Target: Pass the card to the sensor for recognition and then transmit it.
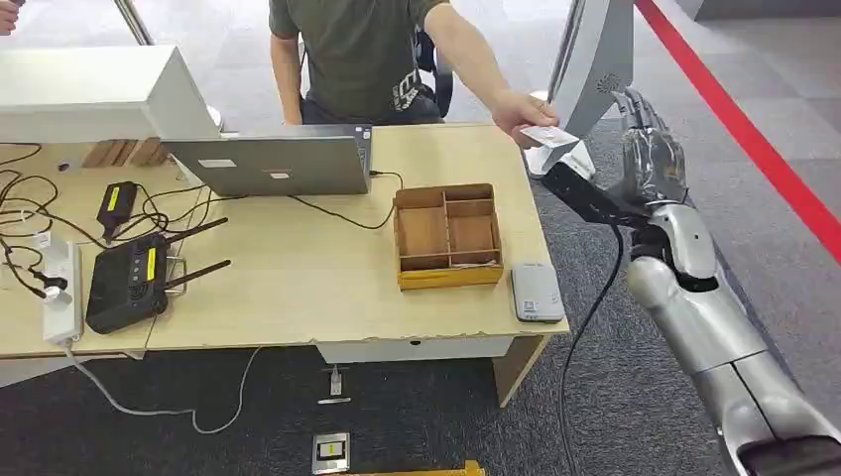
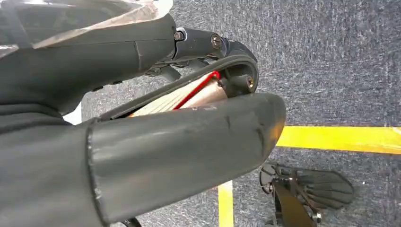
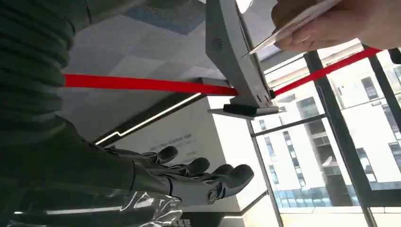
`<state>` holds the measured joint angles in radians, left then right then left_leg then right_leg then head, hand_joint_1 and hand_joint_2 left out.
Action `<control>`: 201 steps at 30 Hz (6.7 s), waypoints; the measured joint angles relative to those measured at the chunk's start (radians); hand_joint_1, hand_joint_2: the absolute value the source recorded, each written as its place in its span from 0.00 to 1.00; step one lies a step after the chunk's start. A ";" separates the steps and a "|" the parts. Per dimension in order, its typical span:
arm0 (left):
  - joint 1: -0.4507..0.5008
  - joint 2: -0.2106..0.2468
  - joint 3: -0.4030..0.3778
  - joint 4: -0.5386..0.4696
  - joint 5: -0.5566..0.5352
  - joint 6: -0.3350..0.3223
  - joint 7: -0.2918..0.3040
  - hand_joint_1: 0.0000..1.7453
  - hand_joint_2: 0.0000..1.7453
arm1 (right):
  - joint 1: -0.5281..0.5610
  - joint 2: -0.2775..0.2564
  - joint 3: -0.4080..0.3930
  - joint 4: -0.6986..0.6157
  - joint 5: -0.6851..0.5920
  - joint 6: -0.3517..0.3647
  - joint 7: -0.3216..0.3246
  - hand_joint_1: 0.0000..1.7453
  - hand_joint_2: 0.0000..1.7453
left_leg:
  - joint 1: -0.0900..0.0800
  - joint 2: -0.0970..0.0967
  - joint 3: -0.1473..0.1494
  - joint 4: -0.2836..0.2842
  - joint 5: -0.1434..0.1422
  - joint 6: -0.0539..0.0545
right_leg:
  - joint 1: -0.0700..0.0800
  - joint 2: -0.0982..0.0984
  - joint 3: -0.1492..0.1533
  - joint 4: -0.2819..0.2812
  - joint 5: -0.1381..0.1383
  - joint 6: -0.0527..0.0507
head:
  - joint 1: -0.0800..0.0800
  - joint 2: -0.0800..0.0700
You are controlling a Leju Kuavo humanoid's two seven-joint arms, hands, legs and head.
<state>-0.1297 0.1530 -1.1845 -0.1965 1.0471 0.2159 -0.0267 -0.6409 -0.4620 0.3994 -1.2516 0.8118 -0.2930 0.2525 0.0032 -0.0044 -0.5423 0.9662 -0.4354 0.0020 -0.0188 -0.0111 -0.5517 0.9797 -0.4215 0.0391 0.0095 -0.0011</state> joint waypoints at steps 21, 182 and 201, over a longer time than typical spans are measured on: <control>0.000 -0.004 0.000 0.000 -0.001 -0.003 -0.007 0.00 0.00 | -0.042 0.051 0.082 0.095 0.101 -0.036 -0.051 0.00 1.00 | 0.000 0.000 0.000 0.000 0.000 0.000 | 0.000 0.000 0.000 0.000 0.000 0.000 | 0.000 0.000; 0.005 0.008 0.001 0.000 0.002 -0.017 -0.013 0.00 0.00 | -0.329 0.241 0.375 0.391 0.138 0.063 -0.069 1.00 1.00 | 0.001 0.002 0.000 0.000 0.001 0.000 | 0.001 0.001 -0.001 0.000 0.001 -0.002 | 0.000 0.000; 0.005 0.006 0.000 0.000 -0.003 -0.026 -0.008 0.00 0.00 | -0.358 0.317 0.394 0.533 0.117 0.039 -0.100 1.00 1.00 | 0.001 0.002 0.000 0.000 0.001 0.000 | 0.001 0.001 -0.001 0.000 0.001 -0.002 | 0.000 0.000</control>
<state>-0.1243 0.1591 -1.1841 -0.1965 1.0441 0.1896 -0.0343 -0.9991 -0.1446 0.7938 -0.7191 0.9285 -0.2541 0.1530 0.0041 -0.0028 -0.5427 0.9662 -0.4346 0.0016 -0.0174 -0.0103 -0.5532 0.9800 -0.4203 0.0373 0.0095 -0.0011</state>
